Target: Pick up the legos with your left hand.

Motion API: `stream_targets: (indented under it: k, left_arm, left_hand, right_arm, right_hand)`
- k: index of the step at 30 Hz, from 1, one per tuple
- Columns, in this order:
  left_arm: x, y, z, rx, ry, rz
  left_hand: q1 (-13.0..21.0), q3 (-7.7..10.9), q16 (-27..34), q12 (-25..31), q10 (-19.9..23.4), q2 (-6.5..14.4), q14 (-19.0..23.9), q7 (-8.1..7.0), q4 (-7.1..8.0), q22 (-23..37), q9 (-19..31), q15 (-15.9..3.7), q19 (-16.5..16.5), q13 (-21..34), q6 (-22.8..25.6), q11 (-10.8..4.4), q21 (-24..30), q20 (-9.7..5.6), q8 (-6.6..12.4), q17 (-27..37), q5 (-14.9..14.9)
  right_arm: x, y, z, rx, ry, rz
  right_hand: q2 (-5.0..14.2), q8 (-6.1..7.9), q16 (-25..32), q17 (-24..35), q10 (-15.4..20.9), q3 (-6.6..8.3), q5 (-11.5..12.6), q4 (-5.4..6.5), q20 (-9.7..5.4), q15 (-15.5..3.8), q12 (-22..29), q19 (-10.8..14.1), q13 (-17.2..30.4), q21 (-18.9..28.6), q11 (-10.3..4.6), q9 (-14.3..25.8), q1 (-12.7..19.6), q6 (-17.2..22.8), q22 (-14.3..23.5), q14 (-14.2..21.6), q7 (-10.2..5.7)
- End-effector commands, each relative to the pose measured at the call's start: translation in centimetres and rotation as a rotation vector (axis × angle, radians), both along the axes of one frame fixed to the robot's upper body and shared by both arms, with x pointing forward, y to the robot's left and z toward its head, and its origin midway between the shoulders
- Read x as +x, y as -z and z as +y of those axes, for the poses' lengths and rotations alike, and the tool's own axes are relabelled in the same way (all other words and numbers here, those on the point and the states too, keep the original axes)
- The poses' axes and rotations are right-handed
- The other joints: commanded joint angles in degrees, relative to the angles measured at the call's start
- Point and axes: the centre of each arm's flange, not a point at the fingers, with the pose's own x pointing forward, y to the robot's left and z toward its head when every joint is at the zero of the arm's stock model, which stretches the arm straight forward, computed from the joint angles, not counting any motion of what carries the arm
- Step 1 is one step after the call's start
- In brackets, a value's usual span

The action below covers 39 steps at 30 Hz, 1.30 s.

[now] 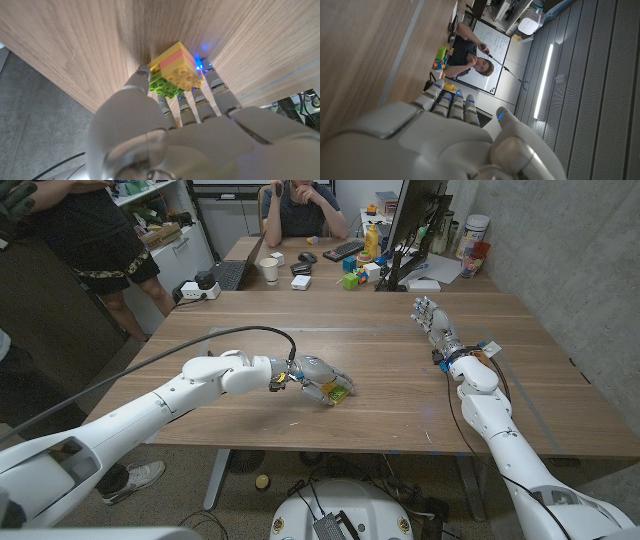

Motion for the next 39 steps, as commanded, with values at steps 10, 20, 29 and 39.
stream_targets:
  k: [10, 20, 29, 39]
  left_arm:
    - [0.2, 0.6, -0.5, -0.005, -0.013, 0.024]
    - [-0.1, 0.6, -0.3, -0.020, -0.013, 0.012]
    - [-0.6, 0.1, -0.1, -0.032, -0.021, -0.013]
    - [-1.3, -1.1, 0.4, -0.059, -0.032, -0.061]
  left_hand:
    - [9.6, 3.05, 2.0, 1.6, 18.4, 3.6, 20.6, 7.86, -0.98, 1.4, 0.3, -9.59, 18.8, 0.2, 20.8, -3.46, 7.1, -9.64, 3.11, 0.3, -1.3]
    - [12.9, 4.77, 1.5, 1.0, 21.2, 4.3, 23.8, 9.24, -1.41, 1.9, 0.2, -10.31, 20.6, 0.1, 24.8, -3.43, 9.0, -10.62, 3.25, 0.2, -1.8]
    - [13.5, 5.07, 1.1, 0.5, 21.1, 4.3, 23.9, 9.25, -1.36, 2.0, 0.2, -10.44, 20.6, 0.1, 25.3, -3.45, 9.4, -10.71, 3.07, 0.2, -2.0]
    - [13.9, 5.29, 0.7, 0.0, 21.0, 4.2, 23.8, 8.94, -1.24, 2.2, 0.2, -10.40, 20.7, 0.0, 25.2, -3.49, 9.9, -10.71, 2.63, 0.2, -2.3]
  right_arm:
    - [0.0, -0.3, -0.1, -0.003, 0.016, -0.013]
    - [-0.2, -0.3, -0.2, -0.006, 0.023, -0.016]
    - [-0.4, -0.1, -0.2, -0.006, 0.022, -0.015]
    - [-0.6, 0.0, -0.2, -0.003, 0.024, -0.013]
  right_hand:
    - [0.79, 0.43, 0.7, 0.0, 0.8, -0.16, 0.5, 0.03, -0.12, 0.09, 0.5, 0.2, 0.3, 0.1, 0.01, 0.2, -0.5, 0.6, 0.3, 0.8, 0.05]
    - [0.75, 0.43, 0.7, 0.0, 0.9, -0.19, 0.6, 0.00, -0.32, -0.05, 0.5, 0.2, 0.3, 0.1, -0.03, 0.2, -0.5, 0.7, 0.3, 1.0, 0.07]
    - [0.73, 0.40, 0.6, 0.0, 0.9, -0.22, 0.6, -0.03, -0.38, -0.17, 0.5, 0.1, 0.3, 0.1, -0.07, 0.2, -0.5, 0.7, 0.3, 1.0, 0.06]
    - [0.73, 0.38, 0.6, 0.0, 1.0, -0.24, 0.6, -0.05, -0.37, -0.22, 0.5, 0.0, 0.3, 0.1, -0.06, 0.2, -0.5, 0.7, 0.3, 1.1, 0.07]
